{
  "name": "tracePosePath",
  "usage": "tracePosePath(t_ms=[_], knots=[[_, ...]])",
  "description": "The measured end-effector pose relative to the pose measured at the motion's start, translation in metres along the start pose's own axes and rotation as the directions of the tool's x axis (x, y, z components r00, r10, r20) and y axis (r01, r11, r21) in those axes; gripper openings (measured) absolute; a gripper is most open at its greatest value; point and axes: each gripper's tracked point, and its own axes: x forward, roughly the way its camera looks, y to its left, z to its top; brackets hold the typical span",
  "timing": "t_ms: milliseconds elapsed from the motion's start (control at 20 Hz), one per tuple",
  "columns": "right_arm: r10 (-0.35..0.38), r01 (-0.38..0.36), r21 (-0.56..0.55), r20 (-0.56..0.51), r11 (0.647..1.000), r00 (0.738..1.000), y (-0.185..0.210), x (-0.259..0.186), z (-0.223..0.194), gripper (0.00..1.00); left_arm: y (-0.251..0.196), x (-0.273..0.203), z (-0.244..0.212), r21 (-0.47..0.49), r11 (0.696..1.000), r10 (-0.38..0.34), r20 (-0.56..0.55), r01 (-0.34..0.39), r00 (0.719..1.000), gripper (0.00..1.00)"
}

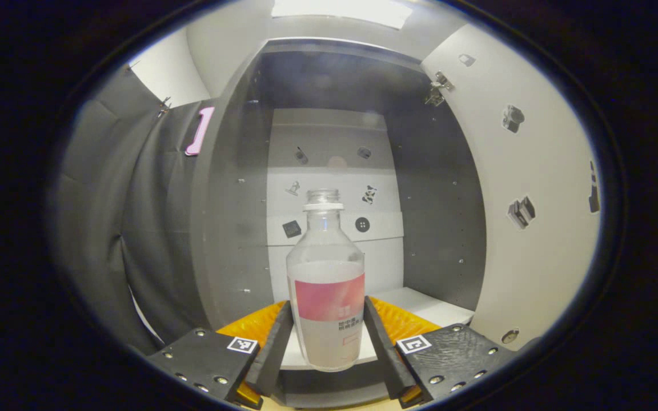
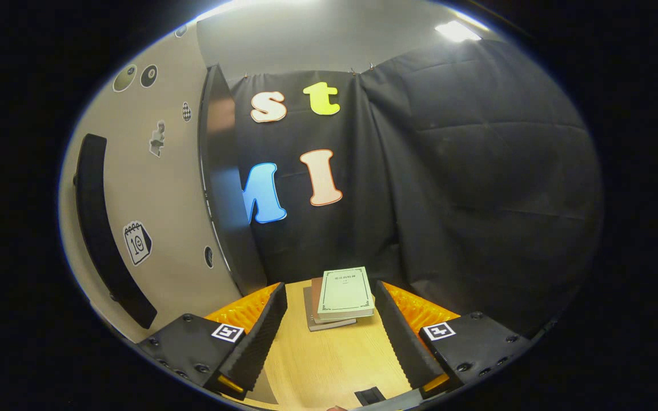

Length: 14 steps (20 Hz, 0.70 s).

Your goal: Open the cabinet door with the right hand, grasp the bottle in the cabinet with the left hand and place it on the coaster, then close the cabinet door with the right hand.

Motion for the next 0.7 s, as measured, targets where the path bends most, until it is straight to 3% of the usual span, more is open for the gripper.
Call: tracePosePath(t_ms=[700], knots=[[0.174, -0.175, -0.005, -0.06, 0.985, 0.983, 0.011, -0.007, -0.024, 0.98, 0.048, -0.141, -0.034, -0.021, 0.983, 0.182, -0.056, -0.184, 0.982, 0.72]])
